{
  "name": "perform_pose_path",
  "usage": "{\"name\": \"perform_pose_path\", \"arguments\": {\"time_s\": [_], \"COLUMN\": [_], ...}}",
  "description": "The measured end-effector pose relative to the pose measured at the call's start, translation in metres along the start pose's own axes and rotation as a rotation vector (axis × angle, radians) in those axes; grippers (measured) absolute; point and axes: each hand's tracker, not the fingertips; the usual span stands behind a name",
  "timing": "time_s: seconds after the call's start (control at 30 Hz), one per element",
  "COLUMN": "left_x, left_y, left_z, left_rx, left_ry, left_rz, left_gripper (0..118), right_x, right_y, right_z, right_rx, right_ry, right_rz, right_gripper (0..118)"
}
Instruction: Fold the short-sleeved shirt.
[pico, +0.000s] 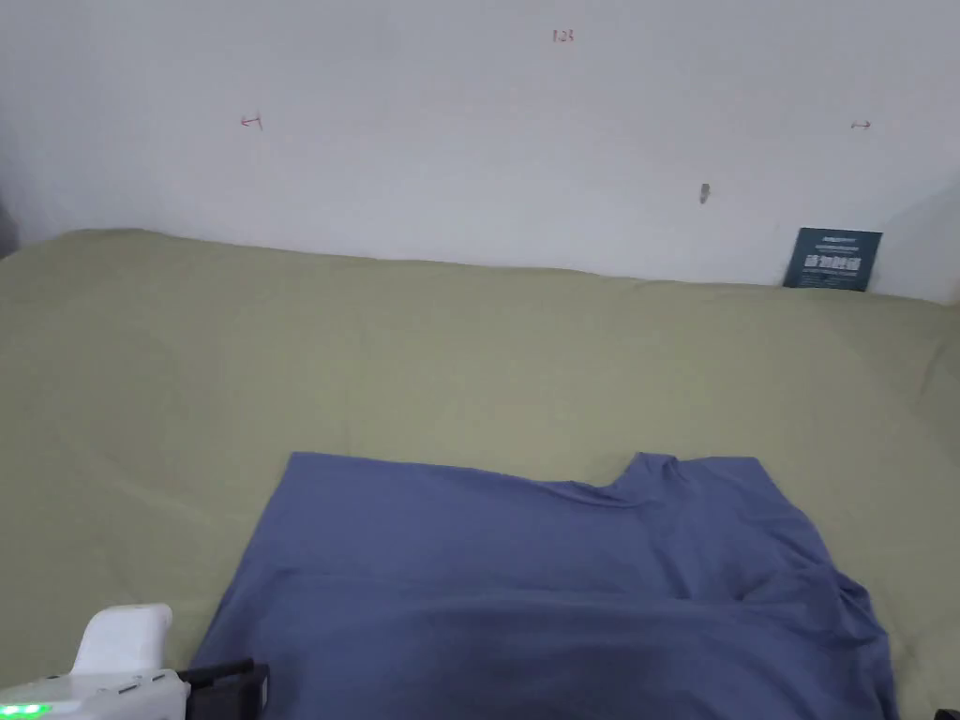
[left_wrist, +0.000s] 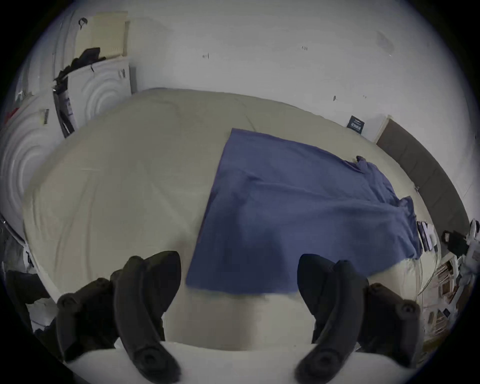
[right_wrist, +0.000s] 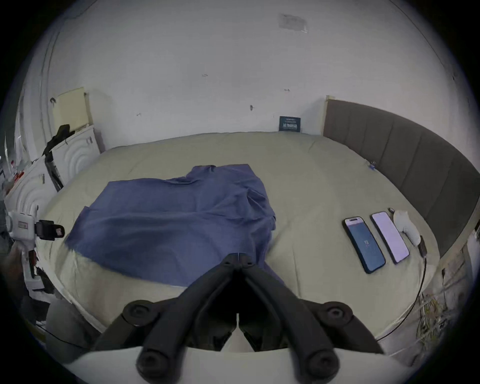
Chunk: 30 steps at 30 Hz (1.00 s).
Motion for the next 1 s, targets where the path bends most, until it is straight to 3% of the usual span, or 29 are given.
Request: {"name": "perform_pose_path", "arguments": {"time_s": [0.17,0.27,0.33,0.37,0.4,0.47,0.5,0.57,0.63,0.67,0.7,0.73,0.77,0.8,0.83,0.87,1.0], "left_x": [0.009,0.013,0.015,0.016,0.014,0.015,0.019,0.021,0.017,0.016,0.014,0.010,0.010,0.010,0.011,0.008,0.009], "left_y": [0.014,0.012,0.013,0.014,0.015,0.017,0.017,0.016,0.013,0.012,0.011,0.012,0.012,0.013,0.013,0.015,0.020], "left_z": [-0.042,-0.048,-0.039,-0.036,-0.032,-0.026,-0.026,-0.026,-0.026,-0.024,-0.023,-0.024,-0.023,-0.021,-0.020,-0.021,-0.012], "left_rx": [-0.111,-0.161,-0.128,-0.121,-0.113,-0.093,-0.103,-0.100,-0.105,-0.100,-0.098,-0.097,-0.096,-0.096,-0.096,-0.090,-0.078], "left_ry": [0.085,0.110,0.109,0.139,0.108,-0.016,0.063,0.058,0.053,0.044,0.034,0.026,0.022,0.017,0.009,0.013,-0.007], "left_rz": [-0.045,-0.006,-0.012,-0.038,-0.041,0.015,-0.007,-0.050,-0.037,-0.011,0.005,0.012,0.015,0.014,0.007,0.000,-0.030], "left_gripper": [95,81,58,31,5,5,5,5,5,5,5,5,5,5,5,5,5], "right_x": [0.020,0.031,0.036,0.039,0.039,0.043,0.043,0.044,0.042,0.042,0.042,0.040,0.038,0.038,0.035,0.031,0.030], "right_y": [0.002,0.007,0.011,0.014,0.017,0.018,0.015,0.007,0.000,-0.006,-0.007,-0.008,-0.005,-0.003,-0.001,0.002,0.016], "right_z": [-0.004,-0.017,-0.031,-0.040,-0.049,-0.073,-0.085,-0.104,-0.121,-0.127,-0.126,-0.124,-0.117,-0.109,-0.105,-0.100,-0.077], "right_rx": [-0.039,-0.097,-0.121,-0.170,-0.210,-0.324,-0.380,-0.382,-0.428,-0.455,-0.452,-0.444,-0.417,-0.405,-0.393,-0.393,-0.328], "right_ry": [-0.032,-0.034,-0.026,0.007,0.032,0.101,0.095,0.088,0.023,0.036,0.054,0.060,0.042,0.076,0.116,0.065,0.076], "right_rz": [-0.013,-0.005,-0.004,-0.008,-0.011,-0.006,0.007,0.054,0.081,0.083,0.071,0.060,0.050,0.029,0.000,0.006,0.029], "right_gripper": [0,0,0,10,34,98,99,90,89,88,77,55,43,21,6,6,6]}}
